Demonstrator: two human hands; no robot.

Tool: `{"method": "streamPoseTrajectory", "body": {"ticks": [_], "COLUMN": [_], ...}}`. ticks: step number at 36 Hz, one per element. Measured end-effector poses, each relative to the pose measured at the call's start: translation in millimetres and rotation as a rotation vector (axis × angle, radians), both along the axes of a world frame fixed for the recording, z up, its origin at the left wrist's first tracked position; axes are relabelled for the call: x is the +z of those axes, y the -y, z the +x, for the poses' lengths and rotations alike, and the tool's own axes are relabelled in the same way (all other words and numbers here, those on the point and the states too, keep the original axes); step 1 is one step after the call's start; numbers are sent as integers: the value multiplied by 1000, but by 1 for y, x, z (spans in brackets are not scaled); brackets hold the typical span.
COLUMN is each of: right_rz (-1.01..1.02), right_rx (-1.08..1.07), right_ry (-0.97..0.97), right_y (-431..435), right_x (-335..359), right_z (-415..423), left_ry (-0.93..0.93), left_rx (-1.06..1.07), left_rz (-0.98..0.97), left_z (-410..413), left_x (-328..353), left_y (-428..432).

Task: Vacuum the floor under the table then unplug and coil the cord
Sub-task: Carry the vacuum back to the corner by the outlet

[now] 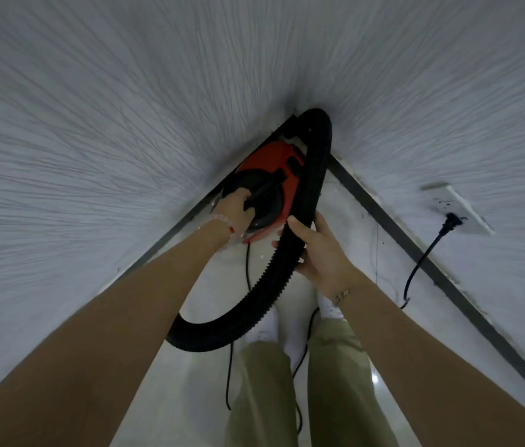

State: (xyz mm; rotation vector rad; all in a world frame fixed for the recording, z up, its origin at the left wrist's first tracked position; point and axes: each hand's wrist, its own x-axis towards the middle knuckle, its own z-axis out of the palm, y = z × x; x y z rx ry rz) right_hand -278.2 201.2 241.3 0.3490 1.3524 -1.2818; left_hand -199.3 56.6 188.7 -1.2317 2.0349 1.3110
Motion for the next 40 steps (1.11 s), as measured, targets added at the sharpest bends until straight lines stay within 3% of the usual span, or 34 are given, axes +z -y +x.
{"method": "streamPoseTrajectory", "body": {"ticks": [11, 17, 27, 31, 36, 40], "right_rz": [44, 116, 184, 203, 330, 426], "right_rx": [-150, -152, -46, -62, -204, -292], "right_ry": [15, -25, -83, -85, -219, -379], "right_y": [-21, -40, -92, -128, -178, -206], "right_x": [10, 7, -1, -8, -23, -40], "right_z": [16, 8, -12, -27, -53, -79], "left_ry": [-12, -103, -115, -100, -44, -61], "left_rx": [68, 31, -25, -3, -195, -140], "left_rz": [82, 286, 258, 394, 253, 153], "left_z": [35, 46, 51, 42, 33, 34], "left_x": [21, 41, 41, 44, 38, 24], "left_y": [-19, -66, -117, -136, -165, -177]}}
